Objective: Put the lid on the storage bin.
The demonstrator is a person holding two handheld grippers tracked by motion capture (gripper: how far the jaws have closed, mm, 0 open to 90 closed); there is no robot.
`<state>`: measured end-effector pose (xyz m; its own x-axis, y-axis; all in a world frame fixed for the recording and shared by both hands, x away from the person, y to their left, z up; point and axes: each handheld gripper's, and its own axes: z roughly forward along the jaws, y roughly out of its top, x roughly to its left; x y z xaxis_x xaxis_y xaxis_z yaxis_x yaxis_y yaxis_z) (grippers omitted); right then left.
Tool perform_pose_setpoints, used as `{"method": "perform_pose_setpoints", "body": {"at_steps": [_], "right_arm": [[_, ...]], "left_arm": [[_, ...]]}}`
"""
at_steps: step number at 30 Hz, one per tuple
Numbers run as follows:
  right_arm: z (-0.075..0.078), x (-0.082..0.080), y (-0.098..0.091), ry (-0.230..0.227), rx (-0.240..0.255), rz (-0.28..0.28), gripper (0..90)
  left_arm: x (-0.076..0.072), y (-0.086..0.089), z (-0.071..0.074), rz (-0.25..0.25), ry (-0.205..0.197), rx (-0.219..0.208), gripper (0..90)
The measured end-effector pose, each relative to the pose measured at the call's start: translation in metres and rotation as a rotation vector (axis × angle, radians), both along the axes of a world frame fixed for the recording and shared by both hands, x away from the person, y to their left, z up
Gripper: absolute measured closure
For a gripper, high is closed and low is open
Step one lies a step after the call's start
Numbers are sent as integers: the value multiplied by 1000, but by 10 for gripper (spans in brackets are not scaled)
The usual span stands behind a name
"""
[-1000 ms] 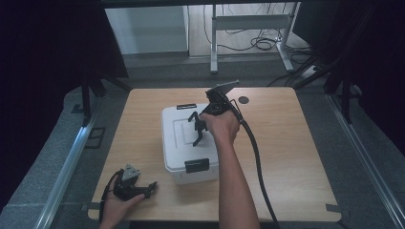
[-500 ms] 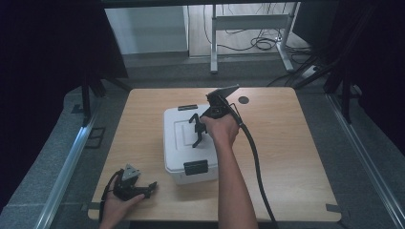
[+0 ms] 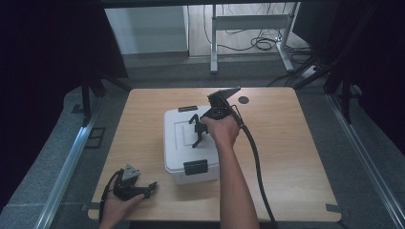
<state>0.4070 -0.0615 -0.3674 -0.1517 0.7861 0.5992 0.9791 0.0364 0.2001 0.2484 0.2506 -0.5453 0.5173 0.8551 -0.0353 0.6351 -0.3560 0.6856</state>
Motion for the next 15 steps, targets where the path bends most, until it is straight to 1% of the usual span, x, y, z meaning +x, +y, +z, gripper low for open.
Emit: {"method": "perform_pose_setpoints", "body": {"at_steps": [1,2,3,4,6,9,10,11,12,13,14,15], "right_arm": [[0,0,0,0,0,0,841],[1,1,0,-10,-2,21,826],[1,1,0,-10,-2,21,826],[1,1,1,-21,-8,37,784],[3,1,-1,-41,-13,55,729],[9,1,-6,-66,-18,57,623],[9,1,-6,-66,-18,57,623],[11,1,-8,-84,-14,63,600],[16,-1,-14,-109,-27,74,559],[16,-1,-14,-109,-27,74,559],[19,-2,-19,-127,-28,81,542],[19,-2,-19,-127,-28,81,542]], "left_arm": [[0,0,0,0,0,0,122],[0,0,0,-1,0,0,122],[0,0,0,-1,0,0,122],[0,0,0,-2,0,0,122],[0,0,0,-1,0,-1,122],[0,0,0,-2,0,-1,121],[0,0,0,-2,0,-1,122],[0,0,0,-2,0,0,122],[0,0,0,-2,1,0,122],[0,0,0,-2,1,0,122],[0,0,0,-2,0,0,122],[0,0,0,-1,0,0,122]]}}
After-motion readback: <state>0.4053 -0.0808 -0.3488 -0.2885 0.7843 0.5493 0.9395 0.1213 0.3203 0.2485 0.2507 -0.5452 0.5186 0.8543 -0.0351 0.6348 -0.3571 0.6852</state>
